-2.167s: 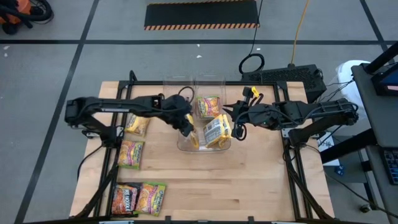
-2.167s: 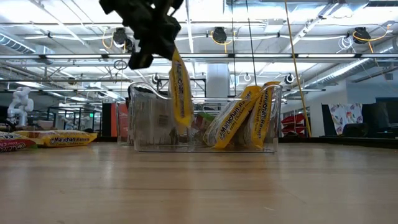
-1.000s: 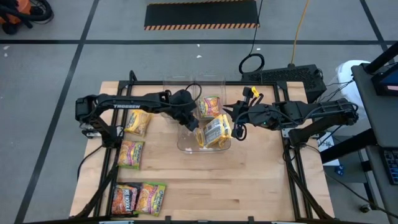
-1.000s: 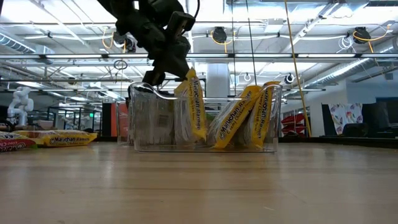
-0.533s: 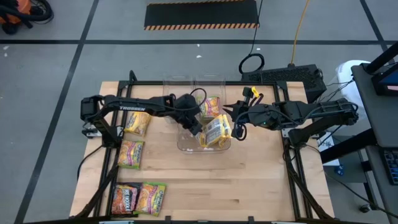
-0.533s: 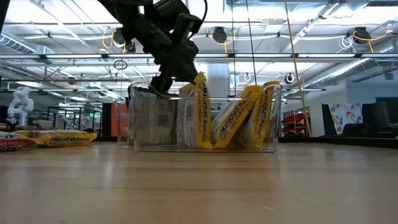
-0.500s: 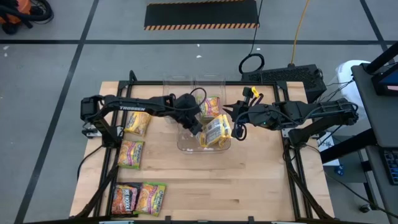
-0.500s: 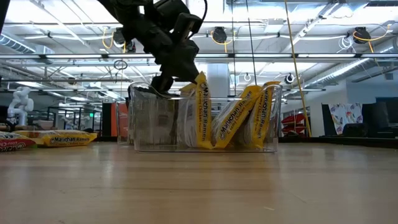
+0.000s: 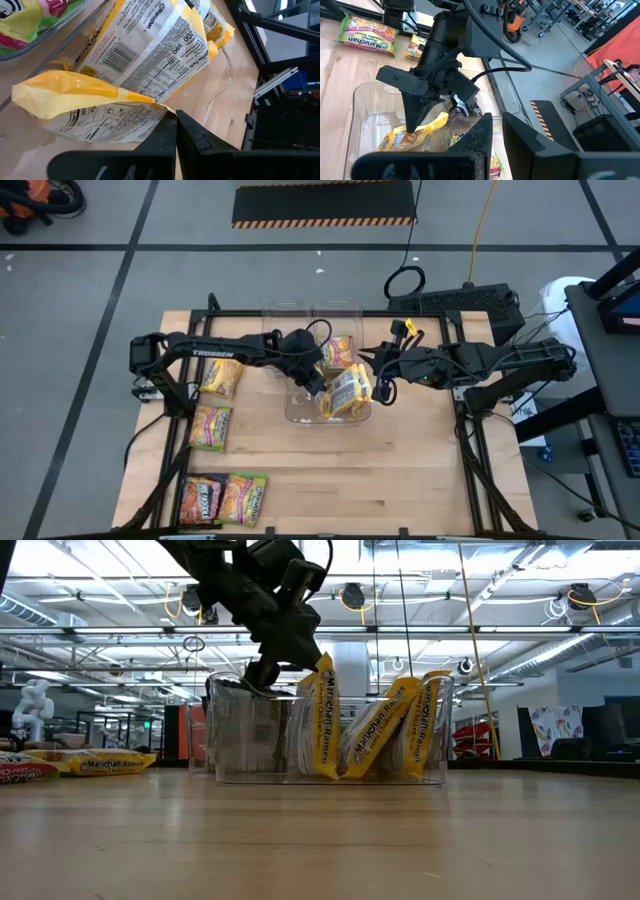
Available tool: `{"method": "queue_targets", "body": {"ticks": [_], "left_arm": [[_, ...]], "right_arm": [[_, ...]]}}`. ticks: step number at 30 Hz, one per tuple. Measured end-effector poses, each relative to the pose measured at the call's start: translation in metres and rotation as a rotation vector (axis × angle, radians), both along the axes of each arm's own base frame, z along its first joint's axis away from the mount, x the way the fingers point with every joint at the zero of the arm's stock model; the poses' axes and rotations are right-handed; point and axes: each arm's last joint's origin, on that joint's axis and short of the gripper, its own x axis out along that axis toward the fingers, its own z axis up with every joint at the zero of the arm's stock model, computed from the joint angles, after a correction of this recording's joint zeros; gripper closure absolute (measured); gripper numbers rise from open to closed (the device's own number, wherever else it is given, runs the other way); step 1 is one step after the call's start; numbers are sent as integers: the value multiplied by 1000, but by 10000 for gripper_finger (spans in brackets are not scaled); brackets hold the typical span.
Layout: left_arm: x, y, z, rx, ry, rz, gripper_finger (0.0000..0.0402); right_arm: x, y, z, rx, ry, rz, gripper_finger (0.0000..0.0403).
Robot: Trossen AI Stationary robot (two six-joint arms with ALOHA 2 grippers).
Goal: Sort Maruchan noodles
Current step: Put the yellow noodle pack into the bottom transparent bin
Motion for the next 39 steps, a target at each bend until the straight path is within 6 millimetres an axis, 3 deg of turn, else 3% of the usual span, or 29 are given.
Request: {"method": "queue_targets", "body": {"ticks": [23, 33, 39], "left_arm": [[6, 2, 7, -10, -82, 34, 402], [22, -7, -25, -50, -20, 0, 402], [26, -5, -25, -55, -59, 11, 402]], "right_arm": [[0, 0, 0, 0, 0, 0, 362], [0, 0, 0, 0, 1, 0, 362], [0, 0, 0, 0, 0, 0, 362]]}}
